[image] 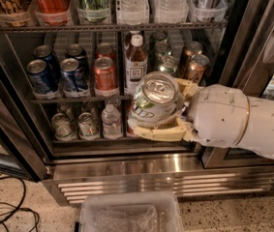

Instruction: Pick 7up can from bottom shelf of fridge

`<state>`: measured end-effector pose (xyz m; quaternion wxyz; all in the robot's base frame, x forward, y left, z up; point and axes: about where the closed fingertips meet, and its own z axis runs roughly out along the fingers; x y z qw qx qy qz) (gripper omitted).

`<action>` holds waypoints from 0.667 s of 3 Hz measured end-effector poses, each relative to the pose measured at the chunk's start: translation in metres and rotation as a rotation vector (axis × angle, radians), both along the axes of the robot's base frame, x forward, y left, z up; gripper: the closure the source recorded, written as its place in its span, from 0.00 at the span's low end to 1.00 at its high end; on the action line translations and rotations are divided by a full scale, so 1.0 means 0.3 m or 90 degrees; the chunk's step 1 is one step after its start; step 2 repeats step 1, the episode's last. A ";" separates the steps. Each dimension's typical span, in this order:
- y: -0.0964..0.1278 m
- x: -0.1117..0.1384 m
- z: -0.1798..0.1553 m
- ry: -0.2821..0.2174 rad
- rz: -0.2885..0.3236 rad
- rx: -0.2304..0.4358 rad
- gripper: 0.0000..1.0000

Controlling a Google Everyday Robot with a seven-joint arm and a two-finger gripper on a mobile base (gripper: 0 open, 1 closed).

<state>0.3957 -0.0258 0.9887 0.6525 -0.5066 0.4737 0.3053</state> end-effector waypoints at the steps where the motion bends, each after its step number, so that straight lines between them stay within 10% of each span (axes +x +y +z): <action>1: 0.000 0.000 0.000 0.000 0.000 0.000 1.00; 2: 0.000 0.000 0.000 0.000 0.000 0.000 1.00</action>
Offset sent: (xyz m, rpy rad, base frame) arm 0.0000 0.0000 0.0000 0.0000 0.0000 0.0000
